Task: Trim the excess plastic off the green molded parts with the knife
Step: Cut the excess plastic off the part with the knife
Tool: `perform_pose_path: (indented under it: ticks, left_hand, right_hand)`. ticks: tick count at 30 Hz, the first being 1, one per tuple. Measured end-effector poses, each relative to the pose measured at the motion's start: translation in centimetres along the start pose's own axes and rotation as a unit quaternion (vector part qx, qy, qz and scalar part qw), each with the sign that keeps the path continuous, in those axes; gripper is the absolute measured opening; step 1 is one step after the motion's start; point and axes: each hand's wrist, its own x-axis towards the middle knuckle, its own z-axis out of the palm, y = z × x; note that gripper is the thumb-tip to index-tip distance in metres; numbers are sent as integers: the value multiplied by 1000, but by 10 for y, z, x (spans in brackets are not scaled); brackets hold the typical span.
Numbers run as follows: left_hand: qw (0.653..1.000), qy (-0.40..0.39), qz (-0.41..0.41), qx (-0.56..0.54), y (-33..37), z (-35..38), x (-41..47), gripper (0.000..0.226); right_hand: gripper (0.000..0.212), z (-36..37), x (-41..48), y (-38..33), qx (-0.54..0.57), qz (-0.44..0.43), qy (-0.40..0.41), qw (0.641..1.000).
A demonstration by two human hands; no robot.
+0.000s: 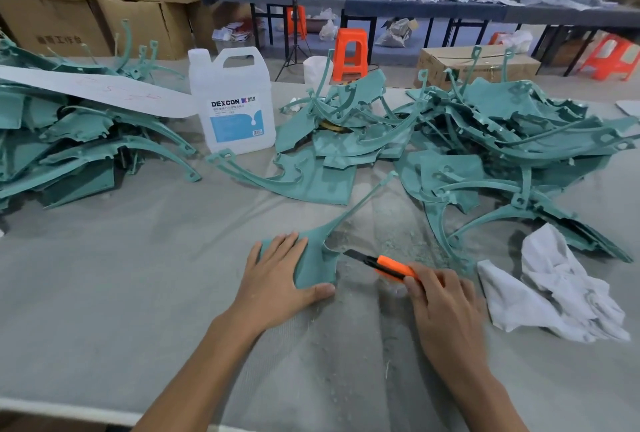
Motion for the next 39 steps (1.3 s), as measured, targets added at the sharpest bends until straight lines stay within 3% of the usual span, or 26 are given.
perform_pose_path:
  ticks: [3, 8, 17, 34, 39]
  left_hand:
    - [1000, 5, 0, 2, 0, 0, 0, 125]
    - [1000, -19, 23, -4, -4, -2, 0, 122]
    - [999, -22, 38, -14, -4, -3, -6, 122]
    - [999, -23, 30, -16, -2, -4, -7, 124]
    - [1000, -18, 1, 11, 1, -13, -13, 114]
  right_hand:
    - [42, 0, -10, -3, 8, -56, 21, 998]
    - [44, 0, 0, 3, 4, -2, 29, 1000]
    - [44, 1, -7, 1, -9, -65, 18, 998]
    - [44, 3, -7, 4, -1, -65, 29, 997]
    - [45, 3, -7, 5, 38, -40, 52, 997]
